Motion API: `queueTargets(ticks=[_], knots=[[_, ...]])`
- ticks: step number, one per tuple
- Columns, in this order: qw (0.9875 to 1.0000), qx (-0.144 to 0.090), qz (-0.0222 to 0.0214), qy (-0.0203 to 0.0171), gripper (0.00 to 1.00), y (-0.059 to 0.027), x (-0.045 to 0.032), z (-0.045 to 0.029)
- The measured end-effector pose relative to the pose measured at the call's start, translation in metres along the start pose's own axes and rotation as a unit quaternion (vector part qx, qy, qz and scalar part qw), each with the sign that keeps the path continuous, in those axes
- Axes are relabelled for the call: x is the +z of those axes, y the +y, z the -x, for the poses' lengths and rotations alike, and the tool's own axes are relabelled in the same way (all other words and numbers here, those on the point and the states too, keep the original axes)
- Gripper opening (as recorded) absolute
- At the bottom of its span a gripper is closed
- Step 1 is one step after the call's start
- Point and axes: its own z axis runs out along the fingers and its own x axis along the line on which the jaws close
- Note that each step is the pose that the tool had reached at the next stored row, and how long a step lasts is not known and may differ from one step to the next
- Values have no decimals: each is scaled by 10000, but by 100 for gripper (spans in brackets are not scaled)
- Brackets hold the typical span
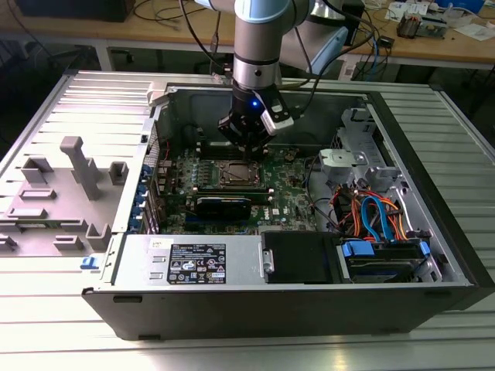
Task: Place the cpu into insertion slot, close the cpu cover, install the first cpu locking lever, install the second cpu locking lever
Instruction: 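Install the second cpu locking lever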
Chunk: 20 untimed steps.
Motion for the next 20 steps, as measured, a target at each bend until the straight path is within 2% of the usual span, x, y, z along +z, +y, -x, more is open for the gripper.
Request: queueTargets(ticks=[14, 20], knots=[[10000, 0, 0, 0, 11, -1, 0, -4], [10000, 0, 0, 0, 11, -33, 2, -4]])
